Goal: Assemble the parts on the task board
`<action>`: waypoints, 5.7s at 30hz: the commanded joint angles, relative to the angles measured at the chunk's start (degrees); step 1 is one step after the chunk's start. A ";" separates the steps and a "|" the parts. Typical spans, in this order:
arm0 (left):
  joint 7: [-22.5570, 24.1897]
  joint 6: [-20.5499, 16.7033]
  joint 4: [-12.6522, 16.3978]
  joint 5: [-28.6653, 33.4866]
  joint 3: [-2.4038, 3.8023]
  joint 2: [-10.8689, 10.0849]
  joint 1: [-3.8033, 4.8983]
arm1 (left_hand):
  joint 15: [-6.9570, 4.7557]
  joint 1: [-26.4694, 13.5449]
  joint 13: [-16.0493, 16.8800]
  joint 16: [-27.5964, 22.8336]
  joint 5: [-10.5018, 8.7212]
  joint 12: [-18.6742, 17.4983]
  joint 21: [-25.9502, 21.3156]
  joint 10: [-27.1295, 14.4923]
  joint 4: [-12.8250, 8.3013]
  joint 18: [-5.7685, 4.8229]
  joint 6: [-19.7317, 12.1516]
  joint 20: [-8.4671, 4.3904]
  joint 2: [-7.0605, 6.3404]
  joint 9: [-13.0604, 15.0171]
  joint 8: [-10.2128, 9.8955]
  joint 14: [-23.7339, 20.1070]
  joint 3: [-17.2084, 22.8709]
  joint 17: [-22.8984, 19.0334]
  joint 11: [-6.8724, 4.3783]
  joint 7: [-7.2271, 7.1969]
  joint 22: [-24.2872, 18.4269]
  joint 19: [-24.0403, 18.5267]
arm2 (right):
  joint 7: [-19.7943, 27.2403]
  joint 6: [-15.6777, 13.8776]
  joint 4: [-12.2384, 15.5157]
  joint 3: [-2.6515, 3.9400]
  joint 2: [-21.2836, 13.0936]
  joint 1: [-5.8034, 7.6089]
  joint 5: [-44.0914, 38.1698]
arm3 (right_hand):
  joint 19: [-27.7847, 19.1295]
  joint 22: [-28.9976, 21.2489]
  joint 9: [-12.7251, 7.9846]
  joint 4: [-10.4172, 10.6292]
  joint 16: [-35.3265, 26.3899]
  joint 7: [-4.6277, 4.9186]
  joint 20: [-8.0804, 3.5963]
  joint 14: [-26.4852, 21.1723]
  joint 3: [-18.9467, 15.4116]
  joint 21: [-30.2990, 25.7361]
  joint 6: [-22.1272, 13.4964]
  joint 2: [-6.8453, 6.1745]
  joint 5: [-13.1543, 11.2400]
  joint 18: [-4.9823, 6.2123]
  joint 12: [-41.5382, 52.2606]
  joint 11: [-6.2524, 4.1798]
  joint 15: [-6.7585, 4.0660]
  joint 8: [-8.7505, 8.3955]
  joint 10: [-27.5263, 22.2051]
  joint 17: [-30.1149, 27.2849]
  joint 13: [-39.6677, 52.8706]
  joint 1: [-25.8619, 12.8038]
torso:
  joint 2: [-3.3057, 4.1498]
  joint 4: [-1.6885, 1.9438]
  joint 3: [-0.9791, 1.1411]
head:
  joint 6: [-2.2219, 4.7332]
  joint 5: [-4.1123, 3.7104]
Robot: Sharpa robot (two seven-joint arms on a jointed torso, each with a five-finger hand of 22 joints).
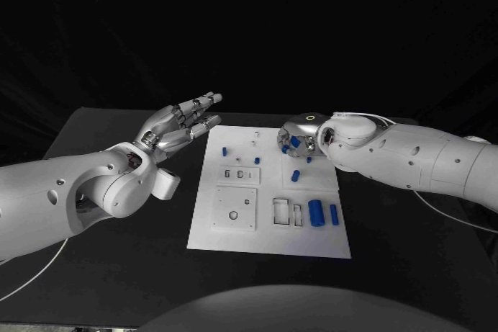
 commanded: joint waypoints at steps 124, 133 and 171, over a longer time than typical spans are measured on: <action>-2.47 -0.28 2.52 -0.75 0.04 -3.53 2.20 | 1.30 1.98 0.14 -0.21 0.70 0.88 0.81 0.63 -0.27 0.51 -4.04 1.39 -0.30 -0.31 -1.43 0.06 -0.94 -0.09 0.51 -2.15 -0.73 0.35 | 0.64 3.71 -16.48 1.24 15.18 2.51 3.63 | -2.31 0.14 6.24 -1.99 -2.59 2.42 -0.60 -2.91 2.79 -2.80 -1.34 1.67 -1.77 0.64 1.15 -0.81 -0.56 -0.38 0.63 -4.64 3.19 -0.49 | 0.82 1.51 -0.59 | 0.38 0.19; -2.82 -0.34 3.04 -0.75 0.05 -4.31 2.20 | 1.43 2.14 0.17 -0.21 0.87 1.03 0.87 0.67 -0.35 0.51 -3.48 1.50 -0.37 -0.25 -1.34 0.06 -0.94 -0.09 0.61 -1.69 -0.70 0.43 | -0.94 4.16 -17.47 1.25 15.94 2.01 2.70 | -3.80 -0.67 5.37 -2.32 -3.40 2.15 -0.33 -4.23 3.19 -4.05 -1.33 1.50 -1.90 0.94 0.22 -0.26 -0.16 -1.41 -0.39 -6.31 3.13 -0.36 | 0.83 1.55 -0.55 | 0.22 0.22; -1.42 -1.05 1.75 2.27 0.00 -4.76 2.16 | 3.46 -11.36 -0.21 -0.21 -21.60 -2.34 0.51 -0.01 0.01 0.46 -20.84 1.95 0.17 -2.00 -3.52 0.06 -6.81 -0.09 0.85 -13.24 -0.91 -0.06 | 2.81 -9.67 -0.78 1.17 -0.99 6.30 10.53 | -27.49 -16.89 -19.84 5.42 -18.91 1.20 4.71 -26.70 -8.47 -35.37 -11.10 3.96 -27.85 5.82 4.65 0.44 2.98 -10.42 8.32 -31.17 8.52 -3.07 | 0.44 1.29 -0.67 | 0.85 1.40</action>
